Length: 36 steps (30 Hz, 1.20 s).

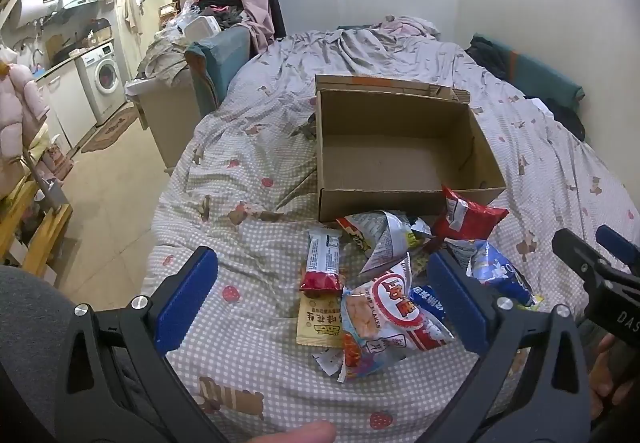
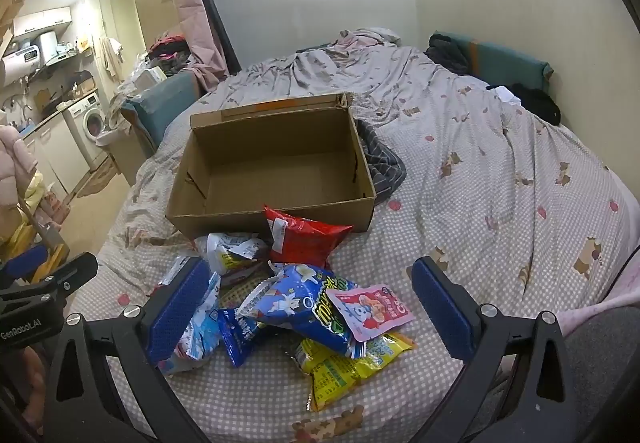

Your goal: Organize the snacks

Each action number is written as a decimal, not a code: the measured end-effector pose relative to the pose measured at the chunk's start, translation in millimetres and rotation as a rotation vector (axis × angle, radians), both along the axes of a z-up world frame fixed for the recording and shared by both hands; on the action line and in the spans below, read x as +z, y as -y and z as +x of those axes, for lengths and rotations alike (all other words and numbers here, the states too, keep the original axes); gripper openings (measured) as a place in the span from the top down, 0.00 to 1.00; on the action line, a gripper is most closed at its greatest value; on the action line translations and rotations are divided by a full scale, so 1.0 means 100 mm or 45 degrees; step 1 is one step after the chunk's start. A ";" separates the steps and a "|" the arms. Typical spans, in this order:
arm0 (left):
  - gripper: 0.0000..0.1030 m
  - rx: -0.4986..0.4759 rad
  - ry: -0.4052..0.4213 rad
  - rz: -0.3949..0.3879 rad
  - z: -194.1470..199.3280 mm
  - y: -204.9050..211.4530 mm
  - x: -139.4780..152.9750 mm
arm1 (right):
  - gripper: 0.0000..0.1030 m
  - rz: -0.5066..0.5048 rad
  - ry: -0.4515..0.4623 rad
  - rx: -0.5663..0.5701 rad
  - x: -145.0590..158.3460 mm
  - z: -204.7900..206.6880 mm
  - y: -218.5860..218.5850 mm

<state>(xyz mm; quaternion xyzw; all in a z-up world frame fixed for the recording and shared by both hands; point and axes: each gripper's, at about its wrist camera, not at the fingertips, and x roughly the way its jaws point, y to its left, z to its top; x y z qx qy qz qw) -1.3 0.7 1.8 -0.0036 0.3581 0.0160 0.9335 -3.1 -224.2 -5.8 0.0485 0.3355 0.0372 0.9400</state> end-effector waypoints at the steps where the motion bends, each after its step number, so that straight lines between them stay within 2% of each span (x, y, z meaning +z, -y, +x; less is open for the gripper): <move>1: 0.00 -0.001 0.000 0.000 0.00 0.00 0.00 | 0.00 0.005 -0.002 0.001 0.00 0.00 0.00; 36: 0.00 -0.002 0.002 0.000 -0.01 0.00 0.01 | 0.00 0.011 0.005 -0.006 0.03 -0.02 0.02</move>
